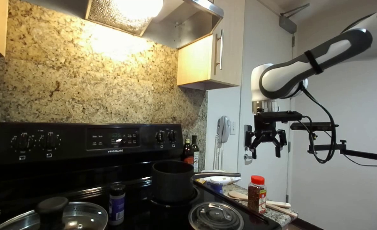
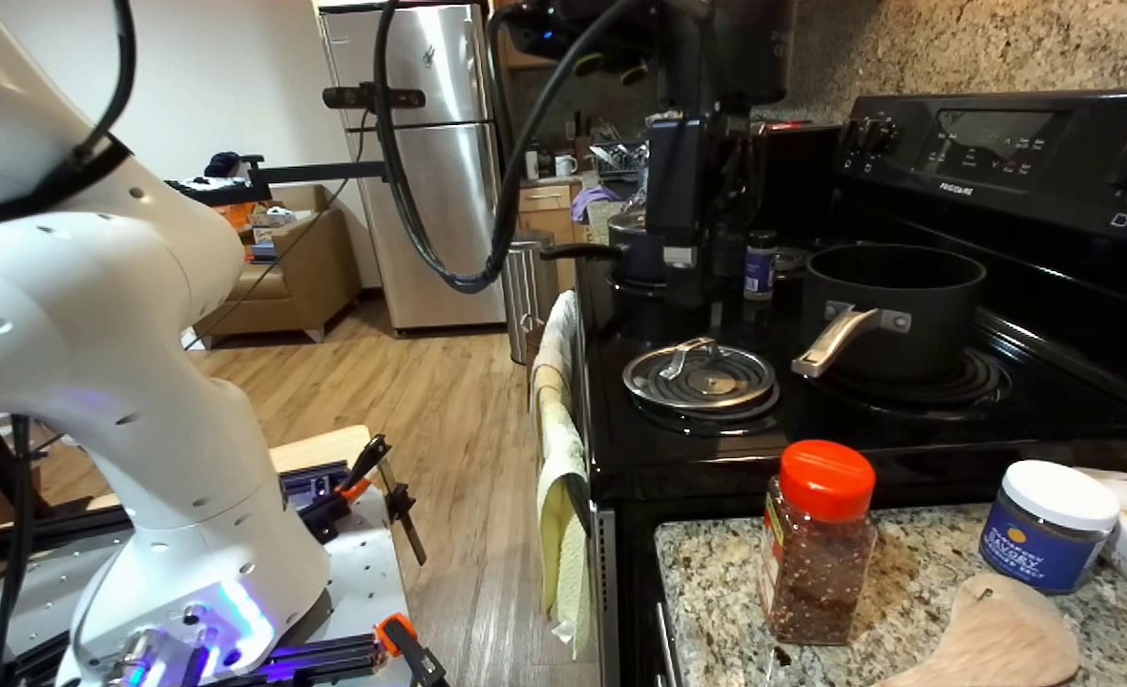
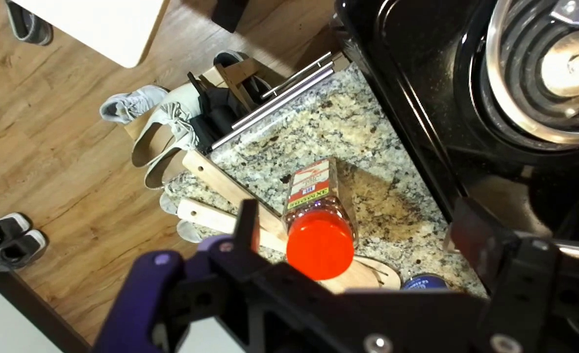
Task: Put the jar in the black pot on the stove
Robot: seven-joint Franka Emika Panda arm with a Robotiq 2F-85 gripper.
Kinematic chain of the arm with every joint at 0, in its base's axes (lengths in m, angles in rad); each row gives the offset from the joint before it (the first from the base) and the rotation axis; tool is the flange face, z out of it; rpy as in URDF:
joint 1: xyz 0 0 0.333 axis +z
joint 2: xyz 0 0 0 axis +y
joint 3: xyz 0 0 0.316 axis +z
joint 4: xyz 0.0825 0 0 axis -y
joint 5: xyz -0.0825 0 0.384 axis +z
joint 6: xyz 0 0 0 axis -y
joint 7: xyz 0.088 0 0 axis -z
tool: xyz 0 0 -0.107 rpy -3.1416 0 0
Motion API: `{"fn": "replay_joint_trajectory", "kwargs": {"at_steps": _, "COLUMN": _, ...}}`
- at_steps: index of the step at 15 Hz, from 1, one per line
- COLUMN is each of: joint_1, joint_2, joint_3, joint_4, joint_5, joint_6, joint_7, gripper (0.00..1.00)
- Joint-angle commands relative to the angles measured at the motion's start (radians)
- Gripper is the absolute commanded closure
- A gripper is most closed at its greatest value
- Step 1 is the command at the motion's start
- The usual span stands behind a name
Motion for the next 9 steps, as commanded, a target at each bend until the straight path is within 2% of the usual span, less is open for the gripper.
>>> {"fn": "replay_joint_trajectory", "kwargs": {"at_steps": 1, "joint_1": 0.007, "joint_2": 0.002, "joint_3": -0.001, "joint_4": 0.016, "joint_5": 0.014, "joint_6": -0.062, "joint_7": 0.065, "gripper": 0.00}}
{"fn": "replay_joint_trajectory", "kwargs": {"at_steps": 2, "joint_1": 0.011, "joint_2": 0.000, "joint_3": -0.010, "joint_4": 0.002, "joint_5": -0.002, "joint_6": -0.027, "joint_7": 0.025, "gripper": 0.00}}
{"fn": "replay_joint_trajectory", "kwargs": {"at_steps": 9, "joint_1": 0.011, "joint_2": 0.000, "joint_3": -0.010, "joint_4": 0.002, "joint_5": -0.003, "joint_6": -0.032, "joint_7": 0.045, "gripper": 0.00}}
